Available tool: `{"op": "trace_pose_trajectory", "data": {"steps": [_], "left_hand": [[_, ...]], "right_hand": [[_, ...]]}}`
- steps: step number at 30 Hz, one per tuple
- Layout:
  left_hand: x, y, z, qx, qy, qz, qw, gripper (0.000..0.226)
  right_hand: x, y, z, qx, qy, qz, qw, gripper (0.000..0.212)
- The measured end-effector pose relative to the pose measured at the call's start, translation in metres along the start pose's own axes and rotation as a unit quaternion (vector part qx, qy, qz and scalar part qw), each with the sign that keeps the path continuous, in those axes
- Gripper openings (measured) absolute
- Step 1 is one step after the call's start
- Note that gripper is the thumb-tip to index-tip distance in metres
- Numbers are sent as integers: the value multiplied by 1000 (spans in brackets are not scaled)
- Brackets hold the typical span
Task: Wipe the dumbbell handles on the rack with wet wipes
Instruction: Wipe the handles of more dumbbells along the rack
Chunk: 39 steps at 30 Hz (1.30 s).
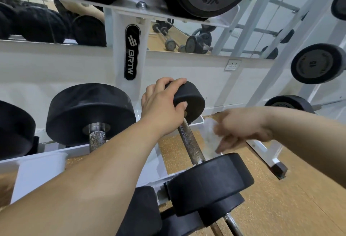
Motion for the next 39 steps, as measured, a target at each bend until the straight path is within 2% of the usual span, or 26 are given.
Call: {"op": "trace_pose_trajectory", "data": {"steps": [2,6,10,12,14,15,17,20,21,23,27,29,33,37,39], "left_hand": [[-1,0,-1,-1,0,2,1000,61],[1,-1,0,-4,3,-8,1000,60],[2,-1,1,-2,1,-8,1000,60],[1,0,1,0,-3,-7,1000,60],[1,0,1,2,-1,-5,1000,60],[1,1,0,4,-1,-4,1000,61],[0,0,0,7,-1,-5,1000,61],[1,0,1,7,0,-7,1000,60],[1,0,1,6,0,-9,1000,60],[1,-1,1,7,-3,-8,1000,60],[0,0,1,4,-4,-11,1000,60],[2,0,1,5,-1,-9,1000,60],[0,0,1,5,-4,-11,1000,61],[1,0,0,0,-2,-16,1000,61],[2,0,1,-3,-1,-12,1000,61]], "right_hand": [[3,5,19,39,-7,23,999,23],[10,39,28,18,6,66,998,30],[18,22,5,-11,21,-8,1000,13],[16,14,-1,-13,36,-48,998,15],[9,9,8,8,23,29,999,20],[6,3,19,48,12,102,994,21],[-2,3,39,102,-8,232,967,24],[-17,39,62,66,-20,383,921,32],[-19,44,68,71,-22,379,922,34],[-19,45,66,81,-34,310,947,29],[-10,33,34,25,-51,145,988,22],[2,19,22,7,-27,108,994,25],[12,25,32,28,7,81,996,26],[18,44,24,-38,27,58,997,27],[16,35,10,-33,27,56,998,24]]}}
Point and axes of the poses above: each hand's wrist, its own z-axis towards the middle knuckle, its own y-axis out of the palm, x = y × z, the point moved 10 cm from there along z, towards the middle knuckle, and after that the axes turned 13 degrees about z, right-handed, at the moved point
